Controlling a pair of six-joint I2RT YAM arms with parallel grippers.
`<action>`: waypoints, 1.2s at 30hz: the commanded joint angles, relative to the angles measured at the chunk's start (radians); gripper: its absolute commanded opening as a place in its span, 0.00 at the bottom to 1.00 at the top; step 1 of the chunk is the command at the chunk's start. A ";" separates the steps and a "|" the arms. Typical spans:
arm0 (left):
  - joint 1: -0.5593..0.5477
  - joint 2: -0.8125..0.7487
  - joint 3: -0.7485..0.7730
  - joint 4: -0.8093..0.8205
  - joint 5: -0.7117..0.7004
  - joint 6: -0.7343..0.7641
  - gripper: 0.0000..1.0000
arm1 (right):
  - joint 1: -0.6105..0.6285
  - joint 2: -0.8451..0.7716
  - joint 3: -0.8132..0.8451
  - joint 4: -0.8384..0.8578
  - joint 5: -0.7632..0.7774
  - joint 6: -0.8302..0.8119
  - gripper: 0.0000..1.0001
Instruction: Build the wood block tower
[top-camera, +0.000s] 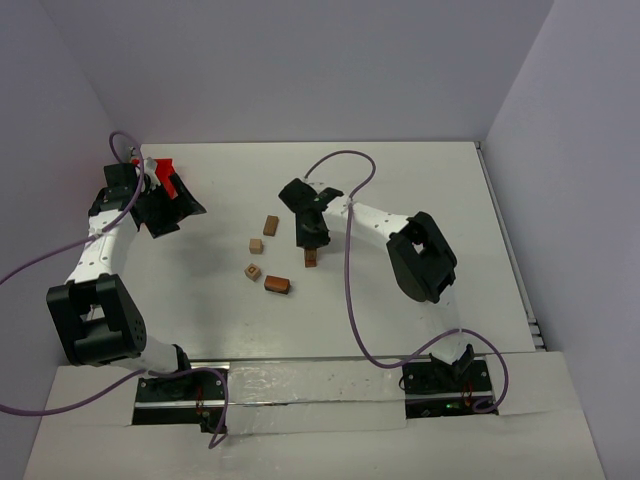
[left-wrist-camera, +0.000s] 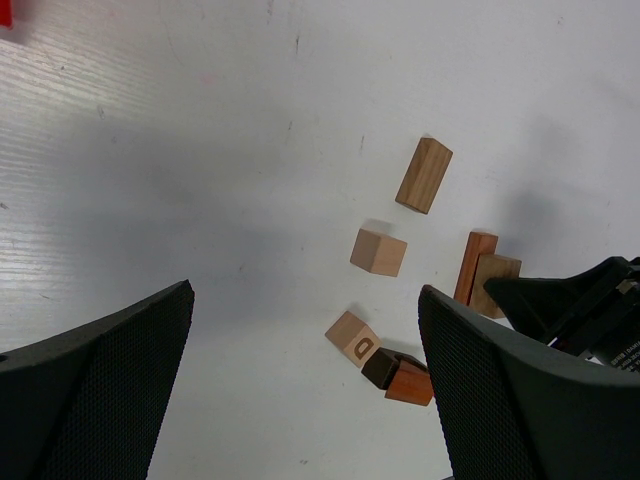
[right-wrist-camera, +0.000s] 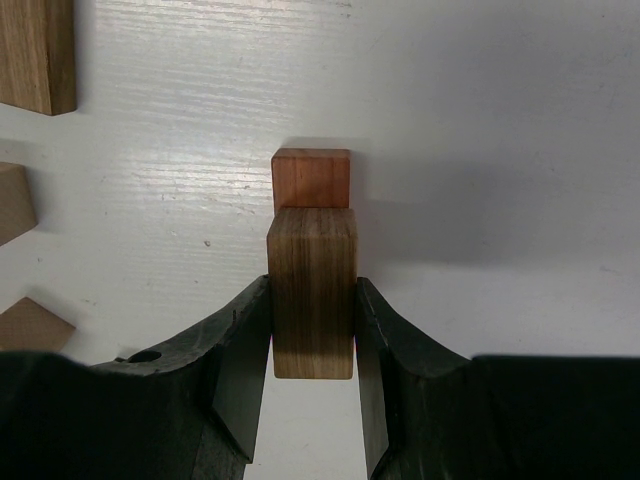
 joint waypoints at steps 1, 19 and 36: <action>0.005 0.001 0.032 0.029 -0.002 -0.007 0.99 | -0.005 0.020 0.041 -0.012 0.008 0.017 0.26; 0.006 0.002 0.031 0.029 0.004 -0.007 0.99 | -0.004 0.012 0.031 0.006 -0.022 -0.012 0.79; 0.006 0.008 0.033 0.026 0.014 -0.001 0.99 | 0.007 0.109 0.106 -0.007 0.036 -0.043 0.58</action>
